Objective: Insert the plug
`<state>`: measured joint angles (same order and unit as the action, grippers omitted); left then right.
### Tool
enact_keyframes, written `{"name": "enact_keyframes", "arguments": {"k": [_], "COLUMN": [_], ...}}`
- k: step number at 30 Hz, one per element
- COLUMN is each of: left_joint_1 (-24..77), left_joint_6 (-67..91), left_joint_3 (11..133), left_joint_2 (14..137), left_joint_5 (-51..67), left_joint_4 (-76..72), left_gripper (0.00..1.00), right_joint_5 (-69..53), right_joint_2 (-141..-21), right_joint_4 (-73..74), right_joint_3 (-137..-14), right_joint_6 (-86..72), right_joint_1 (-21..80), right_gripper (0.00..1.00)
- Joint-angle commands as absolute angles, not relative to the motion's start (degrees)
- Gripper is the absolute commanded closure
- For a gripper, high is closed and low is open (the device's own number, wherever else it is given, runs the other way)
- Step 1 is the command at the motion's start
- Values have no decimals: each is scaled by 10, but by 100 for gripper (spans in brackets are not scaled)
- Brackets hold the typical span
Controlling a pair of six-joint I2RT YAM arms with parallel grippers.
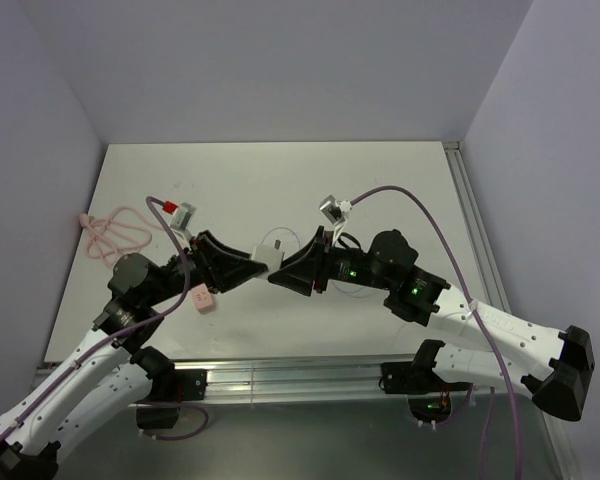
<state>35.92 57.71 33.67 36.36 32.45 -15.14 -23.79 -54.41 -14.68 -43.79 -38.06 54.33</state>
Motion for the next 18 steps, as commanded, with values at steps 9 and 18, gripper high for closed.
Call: {"name": "enact_keyframes", "arguments": {"k": [9,18], "left_joint_1": [367,367], "left_joint_6": [462,388], "left_joint_3": [409,487], "left_joint_2": [372,439], "left_joint_5": [344,345], "left_joint_4": [-32,90], "left_gripper": [24,33], "right_joint_5": [-311,-328], "right_joint_2": [-532,-547], "right_joint_4": [-154,-73], "right_joint_3": [-483,-523], "right_joint_6": [-309,-283], "right_joint_1": [548,534], "right_gripper": [100,100]}}
